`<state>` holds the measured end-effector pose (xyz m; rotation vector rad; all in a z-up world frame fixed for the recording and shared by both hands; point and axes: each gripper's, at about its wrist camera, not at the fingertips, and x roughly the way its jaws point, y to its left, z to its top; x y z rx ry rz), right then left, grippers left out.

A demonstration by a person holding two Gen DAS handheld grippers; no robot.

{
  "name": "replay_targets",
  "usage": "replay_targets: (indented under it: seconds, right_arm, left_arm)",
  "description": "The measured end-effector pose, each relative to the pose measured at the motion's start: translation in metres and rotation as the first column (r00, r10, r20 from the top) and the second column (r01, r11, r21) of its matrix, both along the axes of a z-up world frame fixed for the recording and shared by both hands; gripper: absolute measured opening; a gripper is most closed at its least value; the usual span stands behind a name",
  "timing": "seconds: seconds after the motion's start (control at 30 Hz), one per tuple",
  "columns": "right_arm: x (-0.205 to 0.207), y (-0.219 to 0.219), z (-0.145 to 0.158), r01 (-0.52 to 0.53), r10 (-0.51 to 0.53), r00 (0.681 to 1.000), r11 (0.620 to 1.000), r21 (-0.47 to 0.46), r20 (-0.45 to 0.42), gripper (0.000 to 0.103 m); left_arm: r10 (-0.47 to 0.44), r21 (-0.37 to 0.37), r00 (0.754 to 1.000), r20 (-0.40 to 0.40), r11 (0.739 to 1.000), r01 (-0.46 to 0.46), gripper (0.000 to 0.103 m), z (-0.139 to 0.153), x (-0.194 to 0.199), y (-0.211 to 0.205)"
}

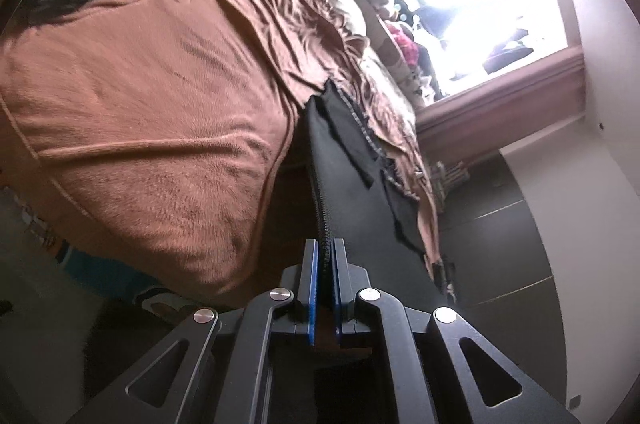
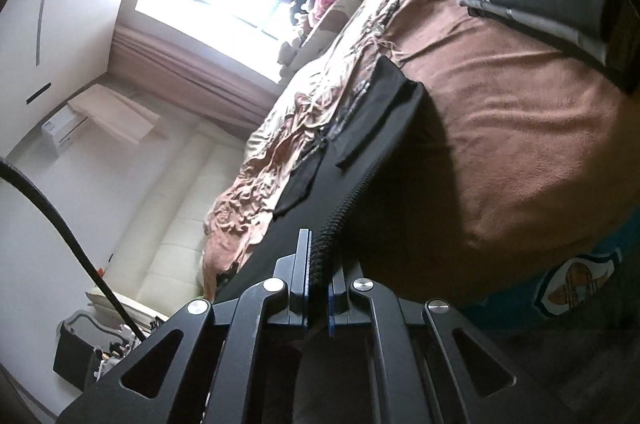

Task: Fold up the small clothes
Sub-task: 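Lift the held shirt edge with both grippers and fold it over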

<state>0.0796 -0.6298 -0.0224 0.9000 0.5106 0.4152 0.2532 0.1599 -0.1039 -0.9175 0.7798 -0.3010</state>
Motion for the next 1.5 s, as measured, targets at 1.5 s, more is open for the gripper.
replay_targets:
  seconds: [1.5]
  right_arm:
    - [-0.009,-0.034,0.031,-0.015,0.014,0.996,1.0,0.009,0.084,0.002]
  left_arm:
    - [0.008,-0.044,0.978,0.21,0.999,0.002,0.005,0.112,-0.085,-0.004]
